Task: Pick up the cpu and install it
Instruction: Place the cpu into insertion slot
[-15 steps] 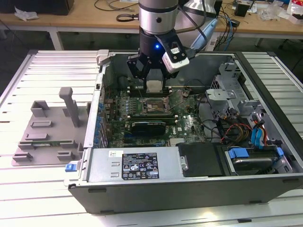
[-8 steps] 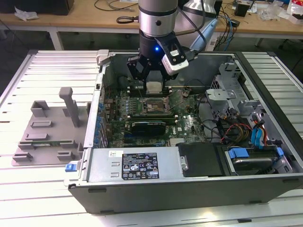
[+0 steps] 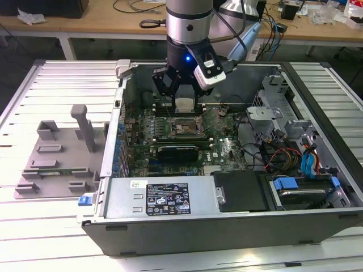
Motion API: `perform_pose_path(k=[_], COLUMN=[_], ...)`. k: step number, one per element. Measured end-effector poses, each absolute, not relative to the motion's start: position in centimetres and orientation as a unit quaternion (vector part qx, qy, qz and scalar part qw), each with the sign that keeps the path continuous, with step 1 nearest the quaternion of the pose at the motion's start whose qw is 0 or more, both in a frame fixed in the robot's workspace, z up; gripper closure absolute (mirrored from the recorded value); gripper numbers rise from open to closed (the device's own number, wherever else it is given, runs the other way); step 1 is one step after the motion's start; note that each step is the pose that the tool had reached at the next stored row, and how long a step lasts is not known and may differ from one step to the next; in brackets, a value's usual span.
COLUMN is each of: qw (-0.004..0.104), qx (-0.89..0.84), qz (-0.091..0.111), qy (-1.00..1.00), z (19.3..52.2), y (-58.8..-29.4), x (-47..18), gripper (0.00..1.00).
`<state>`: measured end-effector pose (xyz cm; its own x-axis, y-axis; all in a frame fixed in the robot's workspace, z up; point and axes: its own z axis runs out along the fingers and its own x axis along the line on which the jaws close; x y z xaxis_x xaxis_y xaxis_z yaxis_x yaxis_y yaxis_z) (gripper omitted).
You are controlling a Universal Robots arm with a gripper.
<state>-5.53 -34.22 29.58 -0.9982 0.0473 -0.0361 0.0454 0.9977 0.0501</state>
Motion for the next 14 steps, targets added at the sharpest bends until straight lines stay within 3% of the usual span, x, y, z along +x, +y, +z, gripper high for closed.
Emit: perform_pose_path(k=[14], qw=[0.023], qx=[0.240], qz=[0.020], qy=[0.970], z=[29.31], y=[-34.22], x=[-5.52], gripper=[0.45])
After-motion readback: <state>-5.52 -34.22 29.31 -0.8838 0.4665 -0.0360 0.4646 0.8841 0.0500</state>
